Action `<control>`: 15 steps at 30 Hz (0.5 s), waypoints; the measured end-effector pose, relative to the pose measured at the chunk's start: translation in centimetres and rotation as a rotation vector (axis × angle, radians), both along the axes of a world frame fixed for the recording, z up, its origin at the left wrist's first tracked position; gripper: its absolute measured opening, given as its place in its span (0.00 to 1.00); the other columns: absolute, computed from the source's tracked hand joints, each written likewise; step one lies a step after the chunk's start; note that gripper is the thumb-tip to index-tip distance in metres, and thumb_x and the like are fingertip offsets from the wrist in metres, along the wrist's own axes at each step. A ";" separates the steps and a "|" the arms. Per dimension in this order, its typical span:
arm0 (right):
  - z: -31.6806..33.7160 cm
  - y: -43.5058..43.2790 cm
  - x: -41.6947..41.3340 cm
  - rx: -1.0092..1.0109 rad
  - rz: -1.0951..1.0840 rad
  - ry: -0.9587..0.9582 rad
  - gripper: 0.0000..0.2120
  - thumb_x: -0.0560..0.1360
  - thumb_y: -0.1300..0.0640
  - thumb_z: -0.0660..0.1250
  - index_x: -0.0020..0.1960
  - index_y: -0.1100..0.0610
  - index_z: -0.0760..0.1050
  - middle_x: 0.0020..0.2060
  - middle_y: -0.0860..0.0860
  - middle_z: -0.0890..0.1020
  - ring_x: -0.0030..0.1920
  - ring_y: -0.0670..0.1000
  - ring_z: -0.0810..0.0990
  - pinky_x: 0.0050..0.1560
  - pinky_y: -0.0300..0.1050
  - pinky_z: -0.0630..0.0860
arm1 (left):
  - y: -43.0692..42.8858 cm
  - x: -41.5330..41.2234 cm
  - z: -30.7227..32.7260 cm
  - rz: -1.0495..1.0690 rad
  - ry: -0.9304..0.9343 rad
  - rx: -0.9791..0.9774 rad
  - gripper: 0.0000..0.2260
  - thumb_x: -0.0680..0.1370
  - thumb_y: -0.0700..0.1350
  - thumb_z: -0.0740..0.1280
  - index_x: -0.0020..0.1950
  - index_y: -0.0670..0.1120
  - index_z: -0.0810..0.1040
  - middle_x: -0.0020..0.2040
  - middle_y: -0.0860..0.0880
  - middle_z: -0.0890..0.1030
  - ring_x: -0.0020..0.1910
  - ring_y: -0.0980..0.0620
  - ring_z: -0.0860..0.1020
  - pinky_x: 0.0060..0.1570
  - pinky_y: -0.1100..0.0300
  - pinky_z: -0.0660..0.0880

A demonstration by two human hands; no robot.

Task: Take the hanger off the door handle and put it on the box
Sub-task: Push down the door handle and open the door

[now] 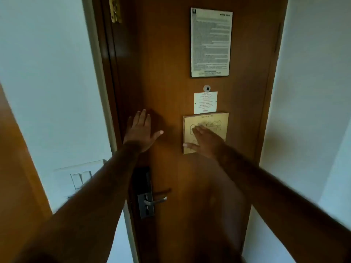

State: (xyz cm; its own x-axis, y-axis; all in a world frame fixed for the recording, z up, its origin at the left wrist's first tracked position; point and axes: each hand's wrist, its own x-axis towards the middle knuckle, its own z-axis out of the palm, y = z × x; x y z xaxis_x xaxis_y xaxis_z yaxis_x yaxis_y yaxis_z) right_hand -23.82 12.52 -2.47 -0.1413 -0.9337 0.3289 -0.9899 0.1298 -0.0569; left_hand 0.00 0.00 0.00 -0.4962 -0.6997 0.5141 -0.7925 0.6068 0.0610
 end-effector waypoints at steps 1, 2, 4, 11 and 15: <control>-1.1 -0.7 0.3 0.043 0.011 -0.004 0.48 0.78 0.25 0.50 0.84 0.60 0.51 0.84 0.59 0.54 0.84 0.58 0.51 0.83 0.58 0.53 | -0.5 -0.3 -1.1 0.033 -0.019 0.002 0.42 0.82 0.70 0.52 0.85 0.44 0.46 0.86 0.44 0.42 0.85 0.44 0.40 0.83 0.40 0.41; -2.2 -1.6 0.5 0.079 0.037 -0.011 0.46 0.80 0.28 0.54 0.84 0.60 0.52 0.84 0.60 0.54 0.84 0.59 0.51 0.82 0.58 0.53 | -1.3 -0.7 -2.1 0.052 -0.012 0.009 0.42 0.82 0.70 0.52 0.85 0.44 0.45 0.86 0.44 0.42 0.85 0.44 0.39 0.83 0.40 0.41; -5.8 -3.2 1.2 0.133 0.076 -0.009 0.43 0.82 0.33 0.58 0.83 0.62 0.53 0.83 0.63 0.57 0.83 0.62 0.54 0.81 0.57 0.55 | -3.5 -1.1 -5.0 0.109 0.008 -0.029 0.43 0.81 0.70 0.52 0.85 0.43 0.45 0.86 0.44 0.42 0.85 0.44 0.39 0.83 0.40 0.42; -20.4 -7.9 4.4 0.236 0.206 -0.131 0.49 0.80 0.29 0.57 0.84 0.62 0.46 0.84 0.62 0.50 0.84 0.61 0.52 0.83 0.56 0.55 | -10.5 -3.4 -11.6 0.208 0.132 -0.396 0.41 0.82 0.67 0.55 0.85 0.41 0.48 0.86 0.41 0.49 0.85 0.40 0.51 0.82 0.40 0.51; -27.8 -10.0 6.7 0.291 0.270 -0.158 0.49 0.80 0.29 0.55 0.85 0.61 0.42 0.85 0.60 0.46 0.84 0.59 0.48 0.83 0.52 0.50 | -13.7 -4.6 -14.0 0.266 0.181 -0.564 0.41 0.83 0.68 0.56 0.85 0.41 0.50 0.84 0.41 0.57 0.84 0.41 0.56 0.82 0.40 0.49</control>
